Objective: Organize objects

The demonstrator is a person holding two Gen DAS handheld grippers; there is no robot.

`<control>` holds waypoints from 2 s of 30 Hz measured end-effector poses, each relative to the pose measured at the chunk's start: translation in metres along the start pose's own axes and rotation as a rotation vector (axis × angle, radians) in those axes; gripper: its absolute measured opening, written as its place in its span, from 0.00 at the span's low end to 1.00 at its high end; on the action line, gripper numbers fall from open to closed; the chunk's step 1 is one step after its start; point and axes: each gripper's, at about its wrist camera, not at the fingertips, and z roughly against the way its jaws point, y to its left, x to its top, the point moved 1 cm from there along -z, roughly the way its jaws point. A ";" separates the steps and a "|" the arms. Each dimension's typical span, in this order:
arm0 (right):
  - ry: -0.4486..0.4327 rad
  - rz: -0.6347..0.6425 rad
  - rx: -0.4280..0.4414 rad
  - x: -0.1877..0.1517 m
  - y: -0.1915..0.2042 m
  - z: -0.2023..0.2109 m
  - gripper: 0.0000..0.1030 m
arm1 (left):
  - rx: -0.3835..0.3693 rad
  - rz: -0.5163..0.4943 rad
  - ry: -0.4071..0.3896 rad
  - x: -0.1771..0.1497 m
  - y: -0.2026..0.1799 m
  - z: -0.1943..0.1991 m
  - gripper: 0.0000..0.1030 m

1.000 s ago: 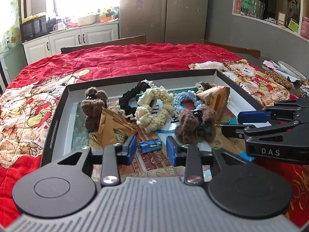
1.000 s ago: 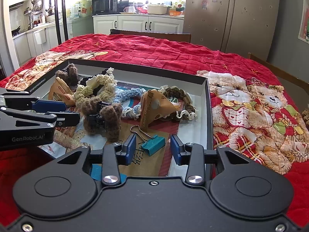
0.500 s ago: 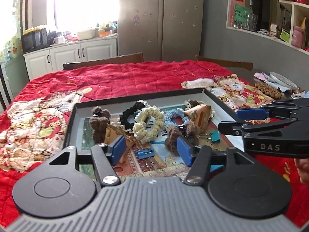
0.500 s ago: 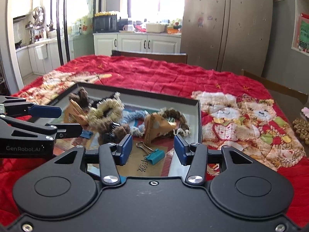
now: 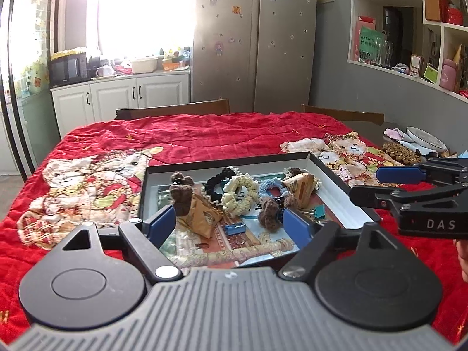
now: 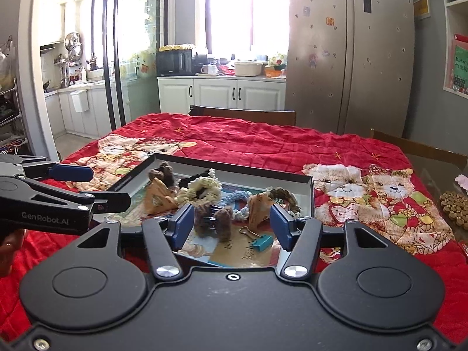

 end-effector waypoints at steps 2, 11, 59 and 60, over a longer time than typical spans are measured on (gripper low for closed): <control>-0.005 0.004 0.002 0.001 0.004 0.007 0.55 | 0.001 0.008 -0.001 -0.001 0.001 0.007 0.87; -0.008 -0.007 0.034 -0.005 0.016 0.037 0.62 | 0.030 0.041 0.001 -0.009 0.010 0.032 0.94; 0.092 -0.110 -0.126 -0.069 0.041 0.076 0.91 | 0.120 0.064 0.081 -0.072 -0.001 0.073 1.00; 0.091 -0.110 -0.125 -0.069 0.041 0.077 0.91 | 0.120 0.064 0.081 -0.072 -0.001 0.073 1.00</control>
